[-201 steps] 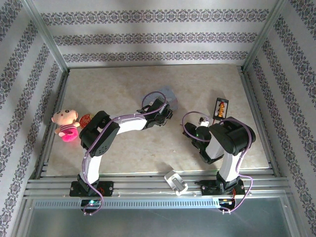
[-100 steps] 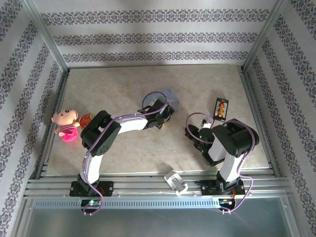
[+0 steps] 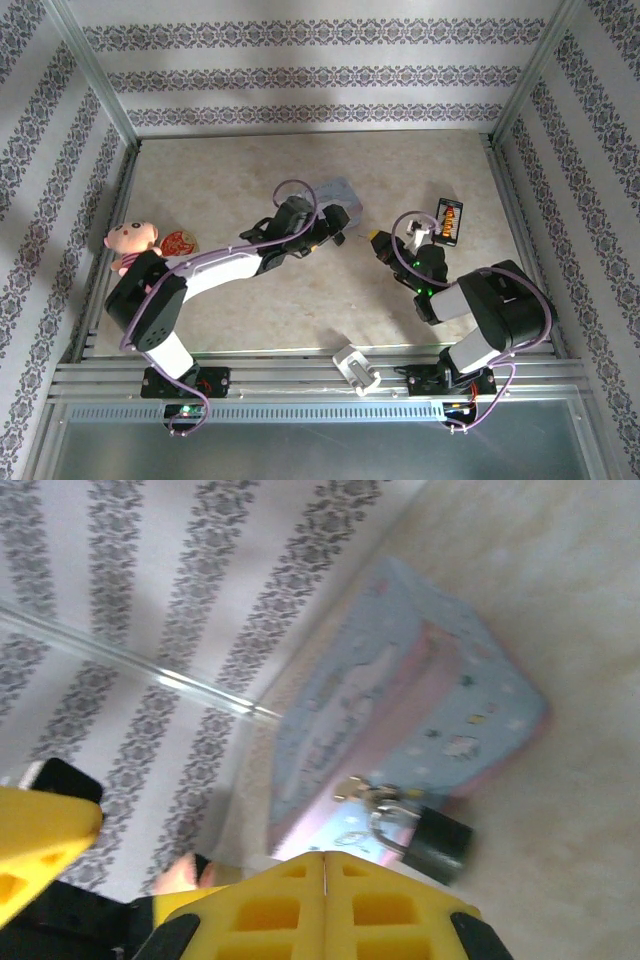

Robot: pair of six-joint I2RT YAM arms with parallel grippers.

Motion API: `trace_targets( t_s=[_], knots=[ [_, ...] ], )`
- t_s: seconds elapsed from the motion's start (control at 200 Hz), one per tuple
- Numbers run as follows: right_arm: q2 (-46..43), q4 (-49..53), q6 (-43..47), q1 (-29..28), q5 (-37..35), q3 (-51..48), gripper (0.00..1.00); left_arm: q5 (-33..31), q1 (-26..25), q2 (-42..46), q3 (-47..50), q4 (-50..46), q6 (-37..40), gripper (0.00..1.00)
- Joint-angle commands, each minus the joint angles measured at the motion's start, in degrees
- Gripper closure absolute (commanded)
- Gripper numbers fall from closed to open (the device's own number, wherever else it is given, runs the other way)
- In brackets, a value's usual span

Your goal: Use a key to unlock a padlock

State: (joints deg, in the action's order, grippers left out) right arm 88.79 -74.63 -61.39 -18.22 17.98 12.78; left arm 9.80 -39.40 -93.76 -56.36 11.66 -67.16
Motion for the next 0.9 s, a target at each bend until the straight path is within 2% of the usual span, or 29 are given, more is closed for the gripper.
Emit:
trace_targets(
  t_s=[0.0, 0.135, 0.3, 0.37, 0.425, 0.525, 0.705, 0.894],
  knots=[
    [-1.7, -0.4, -2.8, 0.2, 5.0, 2.5, 1.00, 12.3, 2.8, -1.1, 5.0, 19.7, 3.6, 0.01],
    [-3.0, -0.9, -4.3, 0.1, 5.4, 3.6, 1.00, 19.6, 3.4, -5.6, 3.4, 25.7, 0.1, 0.02],
    [-4.4, -0.8, -5.1, -0.4, 5.2, 3.6, 1.00, 23.4, 3.5, -10.8, 1.8, 37.8, -5.3, 0.23],
    [-4.8, -0.9, -5.4, -0.5, 4.9, 3.1, 1.00, 23.8, 3.4, -11.8, 1.6, 40.2, -6.3, 0.25],
    [-5.1, -0.9, -5.5, -0.5, 4.7, 2.8, 1.00, 23.6, 3.5, -12.1, 1.9, 41.2, -6.8, 0.31],
    [-5.6, -0.8, -5.7, -0.5, 4.4, 2.4, 1.00, 23.4, 3.5, -12.5, 2.5, 42.6, -7.5, 0.32],
    [-5.3, -1.2, -6.1, -0.5, 4.3, 2.6, 1.00, 23.5, 3.5, -13.4, 3.2, 46.0, -9.6, 0.45],
    [-4.7, -2.5, -6.9, -0.5, 3.8, 2.6, 1.00, 23.4, 3.5, -13.7, 3.8, 47.0, -10.5, 0.53]
  ],
)
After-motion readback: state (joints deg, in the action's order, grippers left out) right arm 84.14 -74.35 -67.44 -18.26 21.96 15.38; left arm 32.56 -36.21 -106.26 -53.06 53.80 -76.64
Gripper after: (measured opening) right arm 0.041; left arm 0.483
